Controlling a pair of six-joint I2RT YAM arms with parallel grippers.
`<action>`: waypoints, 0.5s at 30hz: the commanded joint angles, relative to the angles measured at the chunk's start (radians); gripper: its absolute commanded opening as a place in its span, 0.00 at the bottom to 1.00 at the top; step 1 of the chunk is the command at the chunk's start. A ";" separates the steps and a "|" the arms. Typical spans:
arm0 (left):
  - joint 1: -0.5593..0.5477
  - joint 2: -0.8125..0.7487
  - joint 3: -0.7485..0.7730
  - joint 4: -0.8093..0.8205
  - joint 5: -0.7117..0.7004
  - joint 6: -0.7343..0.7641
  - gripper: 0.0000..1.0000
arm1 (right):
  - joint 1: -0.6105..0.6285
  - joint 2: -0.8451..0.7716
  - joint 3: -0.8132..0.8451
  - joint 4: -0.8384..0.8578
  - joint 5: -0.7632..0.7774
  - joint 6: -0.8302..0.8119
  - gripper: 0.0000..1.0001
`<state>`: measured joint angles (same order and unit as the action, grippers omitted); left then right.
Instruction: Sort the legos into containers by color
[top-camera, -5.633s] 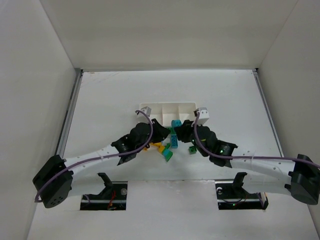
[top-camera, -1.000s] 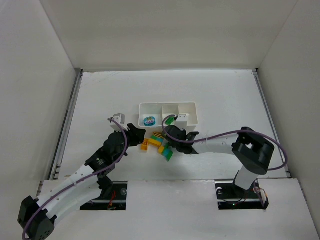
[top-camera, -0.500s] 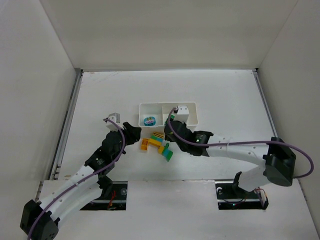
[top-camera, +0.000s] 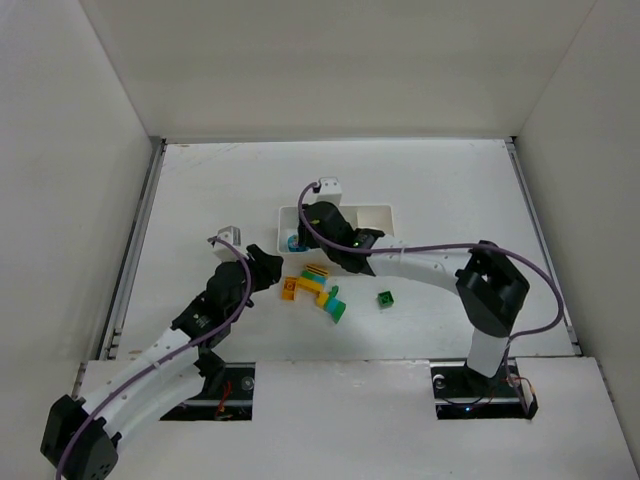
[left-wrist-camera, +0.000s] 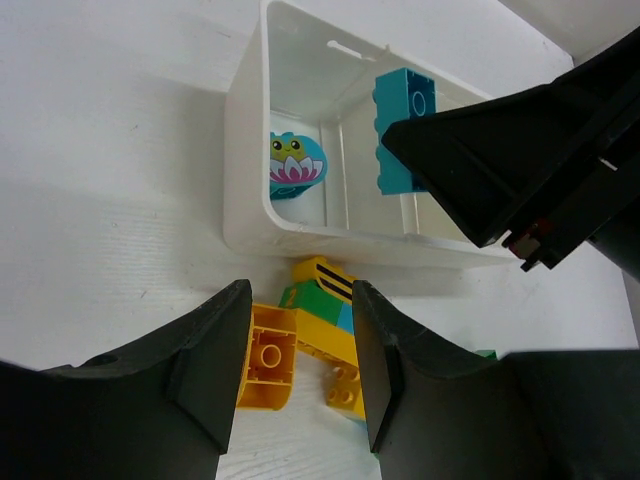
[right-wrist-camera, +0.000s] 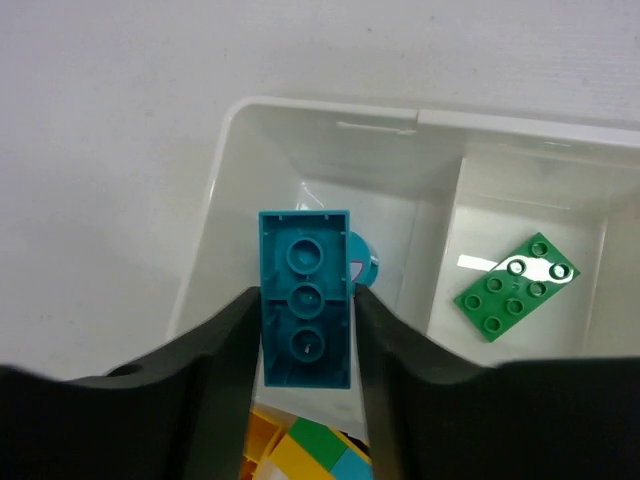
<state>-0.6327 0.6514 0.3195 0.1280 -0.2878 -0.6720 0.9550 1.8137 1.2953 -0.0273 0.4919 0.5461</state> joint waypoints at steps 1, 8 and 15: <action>0.009 0.005 0.023 0.004 -0.004 -0.012 0.42 | -0.005 -0.025 0.052 0.072 -0.010 -0.028 0.52; 0.011 0.062 0.036 -0.041 -0.004 -0.012 0.42 | 0.023 -0.215 -0.177 0.113 -0.007 -0.017 0.55; 0.014 0.091 0.064 -0.122 -0.060 -0.012 0.38 | 0.170 -0.332 -0.376 0.102 0.002 0.058 0.26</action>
<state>-0.6262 0.7403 0.3298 0.0399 -0.2985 -0.6773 1.0691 1.5124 0.9596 0.0383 0.4892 0.5617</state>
